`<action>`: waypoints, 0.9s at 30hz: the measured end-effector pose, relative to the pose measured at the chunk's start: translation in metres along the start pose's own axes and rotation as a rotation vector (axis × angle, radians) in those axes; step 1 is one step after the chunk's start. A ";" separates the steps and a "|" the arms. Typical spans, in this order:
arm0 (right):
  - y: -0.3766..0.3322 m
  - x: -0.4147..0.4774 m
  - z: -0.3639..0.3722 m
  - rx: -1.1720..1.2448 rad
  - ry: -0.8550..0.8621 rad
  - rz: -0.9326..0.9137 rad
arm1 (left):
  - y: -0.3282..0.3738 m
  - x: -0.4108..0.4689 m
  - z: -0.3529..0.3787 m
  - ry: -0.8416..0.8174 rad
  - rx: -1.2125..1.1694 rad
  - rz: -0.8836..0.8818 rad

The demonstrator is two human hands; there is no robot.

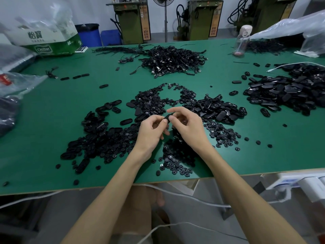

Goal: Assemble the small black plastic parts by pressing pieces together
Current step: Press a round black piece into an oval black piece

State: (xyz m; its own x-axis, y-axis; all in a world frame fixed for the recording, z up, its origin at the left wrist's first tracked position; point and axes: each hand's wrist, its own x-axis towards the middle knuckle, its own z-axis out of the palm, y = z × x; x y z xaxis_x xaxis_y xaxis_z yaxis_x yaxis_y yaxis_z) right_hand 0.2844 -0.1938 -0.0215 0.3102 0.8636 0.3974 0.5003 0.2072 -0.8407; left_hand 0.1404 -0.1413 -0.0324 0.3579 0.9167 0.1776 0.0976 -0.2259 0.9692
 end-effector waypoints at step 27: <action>0.001 -0.001 -0.005 0.211 -0.005 0.022 | 0.007 -0.003 -0.001 -0.024 -0.001 0.056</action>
State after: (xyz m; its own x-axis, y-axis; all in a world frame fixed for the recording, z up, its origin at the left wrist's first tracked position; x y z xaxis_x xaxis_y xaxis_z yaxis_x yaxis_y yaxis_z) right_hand 0.2886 -0.1970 -0.0210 0.3150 0.8709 0.3771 0.3132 0.2797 -0.9076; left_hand 0.1393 -0.1451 -0.0260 0.3845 0.8947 0.2272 0.0764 -0.2761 0.9581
